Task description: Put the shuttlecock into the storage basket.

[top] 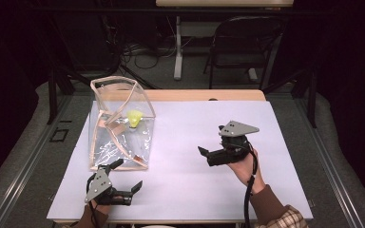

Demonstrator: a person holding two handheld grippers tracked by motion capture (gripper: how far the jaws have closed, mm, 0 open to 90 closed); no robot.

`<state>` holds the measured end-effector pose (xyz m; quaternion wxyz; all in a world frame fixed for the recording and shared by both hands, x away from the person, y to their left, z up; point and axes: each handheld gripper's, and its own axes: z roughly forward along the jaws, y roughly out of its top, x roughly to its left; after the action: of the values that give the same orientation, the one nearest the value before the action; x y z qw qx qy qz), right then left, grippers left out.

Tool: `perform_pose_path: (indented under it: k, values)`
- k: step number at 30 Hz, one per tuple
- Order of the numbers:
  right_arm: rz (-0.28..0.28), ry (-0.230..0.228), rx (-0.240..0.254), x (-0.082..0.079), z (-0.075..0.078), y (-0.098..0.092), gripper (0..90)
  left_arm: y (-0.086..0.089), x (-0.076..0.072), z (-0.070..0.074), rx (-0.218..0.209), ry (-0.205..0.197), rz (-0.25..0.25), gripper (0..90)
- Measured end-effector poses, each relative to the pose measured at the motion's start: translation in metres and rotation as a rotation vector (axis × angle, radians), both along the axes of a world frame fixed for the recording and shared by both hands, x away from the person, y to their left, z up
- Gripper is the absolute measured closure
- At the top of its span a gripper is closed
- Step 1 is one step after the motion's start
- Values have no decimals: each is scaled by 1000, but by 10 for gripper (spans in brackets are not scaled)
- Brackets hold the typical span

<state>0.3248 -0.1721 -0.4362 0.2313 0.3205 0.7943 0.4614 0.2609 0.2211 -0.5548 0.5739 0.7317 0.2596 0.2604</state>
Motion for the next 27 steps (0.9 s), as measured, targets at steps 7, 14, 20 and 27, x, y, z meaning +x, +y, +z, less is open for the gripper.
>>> perform_pose_path:
  k: [7,14,20,27]
  values:
    - [-17,-9,11,-14,-15,-14,19,0,0,0,2,1,-1,0]
    - [-23,-32,0,-27,-28,-22,19,-1,0,0,3,1,-2,0]
    - [-26,-51,-9,-35,-37,-27,18,-1,0,0,1,2,-3,0]
    - [-1,-73,1,-45,-52,-34,17,-1,0,0,2,2,-1,0]
